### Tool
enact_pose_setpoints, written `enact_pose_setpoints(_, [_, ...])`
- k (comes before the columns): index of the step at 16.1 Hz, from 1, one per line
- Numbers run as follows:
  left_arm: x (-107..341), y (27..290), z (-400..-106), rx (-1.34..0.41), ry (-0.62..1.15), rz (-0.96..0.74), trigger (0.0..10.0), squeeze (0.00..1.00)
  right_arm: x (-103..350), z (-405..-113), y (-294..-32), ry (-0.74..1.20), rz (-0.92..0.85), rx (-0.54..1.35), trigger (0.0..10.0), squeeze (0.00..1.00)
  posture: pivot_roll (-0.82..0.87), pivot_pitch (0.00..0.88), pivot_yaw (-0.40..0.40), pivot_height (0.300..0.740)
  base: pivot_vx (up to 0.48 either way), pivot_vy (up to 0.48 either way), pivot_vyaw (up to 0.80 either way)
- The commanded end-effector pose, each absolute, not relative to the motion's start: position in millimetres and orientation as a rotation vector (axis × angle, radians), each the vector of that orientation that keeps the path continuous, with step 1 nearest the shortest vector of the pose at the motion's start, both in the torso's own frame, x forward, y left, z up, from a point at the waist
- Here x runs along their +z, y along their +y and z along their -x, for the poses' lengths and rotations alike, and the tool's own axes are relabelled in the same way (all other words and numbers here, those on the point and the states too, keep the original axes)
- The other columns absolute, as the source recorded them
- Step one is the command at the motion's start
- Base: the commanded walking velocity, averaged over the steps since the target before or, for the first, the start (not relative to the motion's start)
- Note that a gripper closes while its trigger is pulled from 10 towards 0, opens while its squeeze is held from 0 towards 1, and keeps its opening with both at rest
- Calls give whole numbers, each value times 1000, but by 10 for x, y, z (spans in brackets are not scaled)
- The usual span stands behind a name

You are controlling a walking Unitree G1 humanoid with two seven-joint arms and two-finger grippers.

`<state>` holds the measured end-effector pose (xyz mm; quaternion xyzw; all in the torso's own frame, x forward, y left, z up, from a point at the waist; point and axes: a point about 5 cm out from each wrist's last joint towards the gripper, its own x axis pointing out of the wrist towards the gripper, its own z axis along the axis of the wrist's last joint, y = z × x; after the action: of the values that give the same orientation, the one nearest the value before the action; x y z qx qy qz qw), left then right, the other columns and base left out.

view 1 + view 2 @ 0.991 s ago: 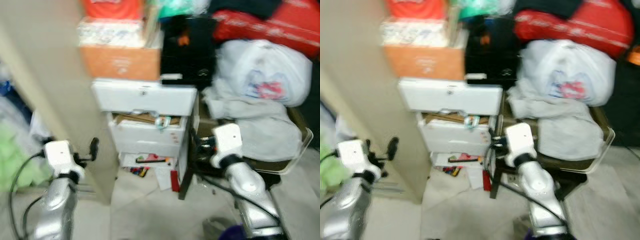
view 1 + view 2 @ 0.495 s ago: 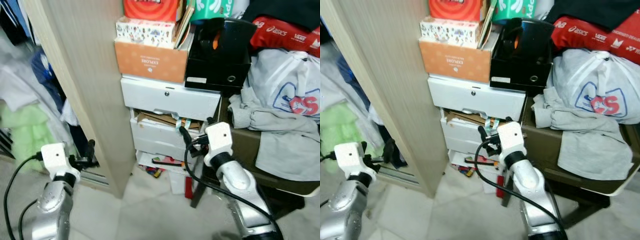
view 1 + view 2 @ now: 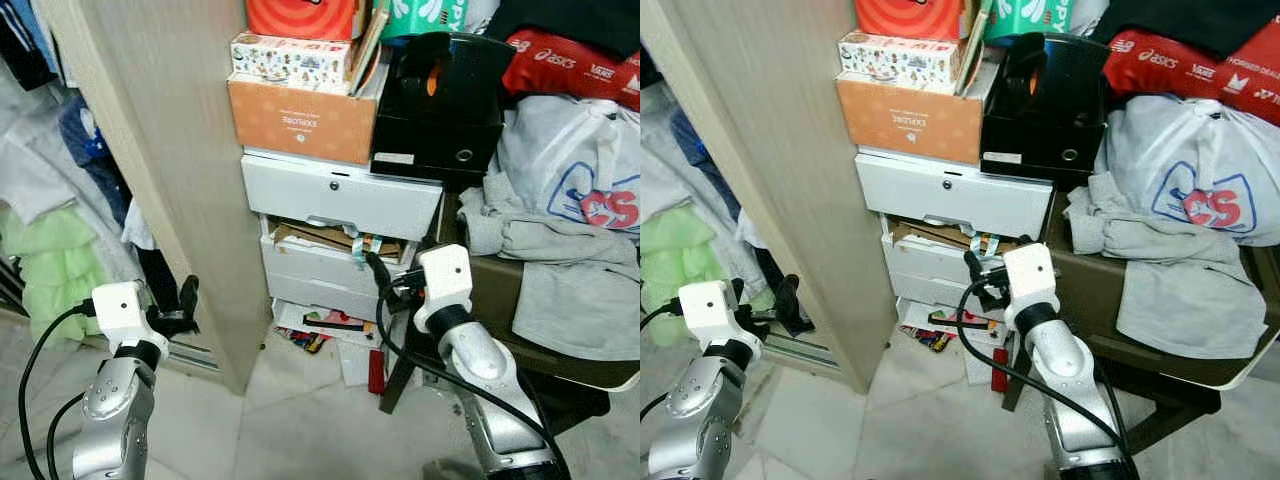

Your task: Clean up the room

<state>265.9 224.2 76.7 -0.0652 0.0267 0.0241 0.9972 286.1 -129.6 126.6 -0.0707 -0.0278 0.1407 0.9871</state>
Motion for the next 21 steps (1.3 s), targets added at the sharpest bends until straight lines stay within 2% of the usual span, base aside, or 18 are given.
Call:
enact_pose_setpoints(1, [752,2264,-2661,57,68,134,10000,0,1247,-2864,-1309,-49,138,277,10000,0,-150,60,-6,740,0,0,0])
enact_pose_setpoints(7, [756,2266,-2668,56,68,126,10000,0,1235,-2869,-1295,-43,164,275,10000,0,-147,64,-5,740,0,0,77])
enact_pose_setpoints(21, [739,2256,-2660,57,82,115,10000,0,1248,-2872,-1286,-51,173,273,10000,0,-148,74,-5,740,0,0,800])
